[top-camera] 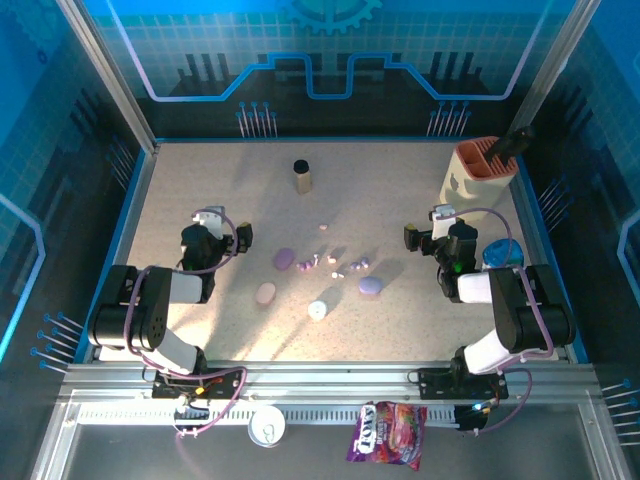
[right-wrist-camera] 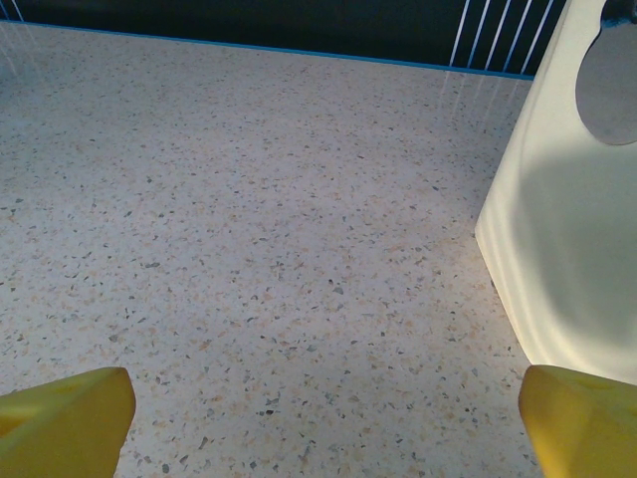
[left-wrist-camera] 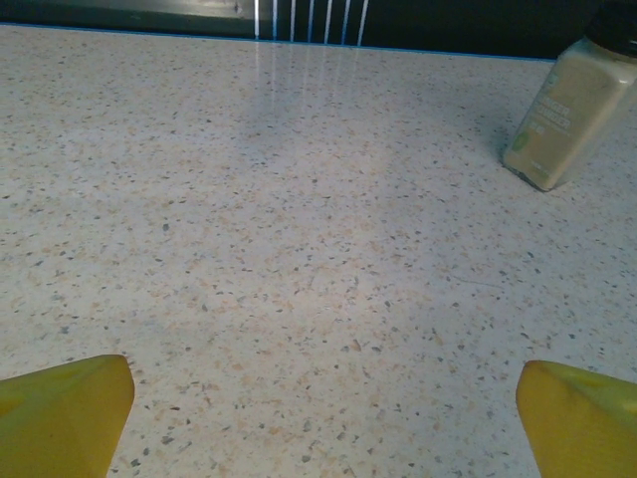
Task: Insert the wireless bluetooth earbuds into the charging case
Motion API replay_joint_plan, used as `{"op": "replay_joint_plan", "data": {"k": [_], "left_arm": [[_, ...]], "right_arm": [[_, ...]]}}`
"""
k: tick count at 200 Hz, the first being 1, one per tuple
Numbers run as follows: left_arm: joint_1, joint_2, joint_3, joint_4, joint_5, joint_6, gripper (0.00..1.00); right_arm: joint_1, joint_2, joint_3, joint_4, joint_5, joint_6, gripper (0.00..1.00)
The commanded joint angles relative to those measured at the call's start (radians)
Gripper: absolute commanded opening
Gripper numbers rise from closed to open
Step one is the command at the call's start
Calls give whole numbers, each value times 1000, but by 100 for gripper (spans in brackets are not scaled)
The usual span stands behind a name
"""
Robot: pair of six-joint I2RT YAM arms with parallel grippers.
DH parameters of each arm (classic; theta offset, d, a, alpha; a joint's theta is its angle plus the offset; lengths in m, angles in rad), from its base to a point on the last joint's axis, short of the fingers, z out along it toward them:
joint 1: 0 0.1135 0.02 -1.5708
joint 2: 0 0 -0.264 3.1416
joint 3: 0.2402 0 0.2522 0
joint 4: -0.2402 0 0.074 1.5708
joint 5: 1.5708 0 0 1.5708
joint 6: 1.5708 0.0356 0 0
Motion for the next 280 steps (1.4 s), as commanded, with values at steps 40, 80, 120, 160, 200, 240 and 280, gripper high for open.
{"op": "replay_joint_plan", "data": {"k": [40, 80, 120, 160, 200, 240, 280], "left_arm": [[-2, -105, -11, -19, -99, -25, 99], [-41, -285, 41, -264, -115, -6, 99], [-150, -373, 177, -620, -105, 2, 99], [-259, -302, 397, -1073, -209, -78, 99], [-344, -107, 603, -1389, -136, -67, 99], [-472, 117, 766, -1641, -194, 32, 99], [-501, 197, 796, -1669, -159, 38, 95]], "right_arm": [[13, -130, -2, -58, 109, 25, 100], [60, -273, 25, -211, 149, 7, 100], [150, -396, 111, -463, 97, 35, 100], [258, -417, 186, -645, -1, 126, 100], [376, -330, 229, -673, -70, 250, 100], [466, -270, 225, -662, -89, 282, 100], [486, -246, 208, -640, -93, 312, 100]]}}
